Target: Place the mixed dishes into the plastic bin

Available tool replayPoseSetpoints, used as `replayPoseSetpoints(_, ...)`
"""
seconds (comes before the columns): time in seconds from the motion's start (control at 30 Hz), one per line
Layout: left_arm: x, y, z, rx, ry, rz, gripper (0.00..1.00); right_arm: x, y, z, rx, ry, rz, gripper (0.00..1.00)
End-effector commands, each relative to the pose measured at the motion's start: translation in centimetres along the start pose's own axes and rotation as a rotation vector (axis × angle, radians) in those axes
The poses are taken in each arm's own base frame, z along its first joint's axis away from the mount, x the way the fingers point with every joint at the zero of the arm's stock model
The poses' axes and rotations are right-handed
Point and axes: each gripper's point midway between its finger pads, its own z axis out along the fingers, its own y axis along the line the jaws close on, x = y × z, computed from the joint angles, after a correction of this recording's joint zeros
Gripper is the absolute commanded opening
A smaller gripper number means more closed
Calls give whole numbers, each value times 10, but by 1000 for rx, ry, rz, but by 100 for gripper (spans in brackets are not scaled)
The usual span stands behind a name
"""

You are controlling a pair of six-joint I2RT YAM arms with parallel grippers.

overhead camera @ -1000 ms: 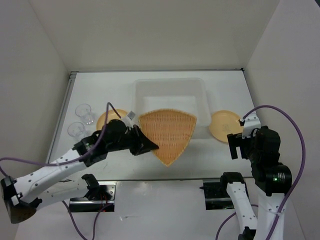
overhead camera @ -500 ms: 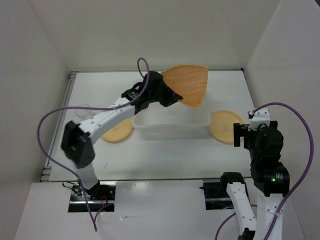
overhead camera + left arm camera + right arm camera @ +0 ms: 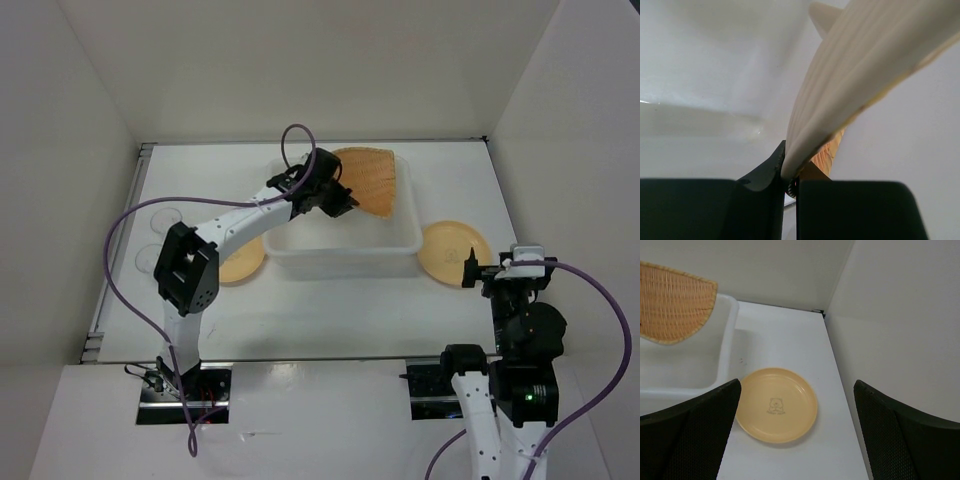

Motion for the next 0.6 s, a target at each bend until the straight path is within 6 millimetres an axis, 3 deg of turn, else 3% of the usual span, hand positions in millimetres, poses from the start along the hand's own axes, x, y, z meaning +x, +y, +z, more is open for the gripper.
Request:
replayPoseSetpoints(0.0, -11, -12, 7, 52, -37, -69, 0, -17, 3, 5, -10, -117, -2, 97)
replayPoseSetpoints(0.13, -4, 19, 23, -9, -21, -119, 0, -6, 1, 4, 10, -105, -11, 97)
replayPoseSetpoints(0.27, 11, 40, 33, -50, 5, -137, 0, -10, -2, 2, 24, -122, -8, 97)
replayPoseSetpoints(0.43, 26, 55, 52, -81, 53, -154, 0, -8, 1, 2, 15, -124, -9, 97)
replayPoseSetpoints(0.57, 31, 55, 61, -72, 82, -155, 0, -8, 1, 2, 15, -124, -9, 97)
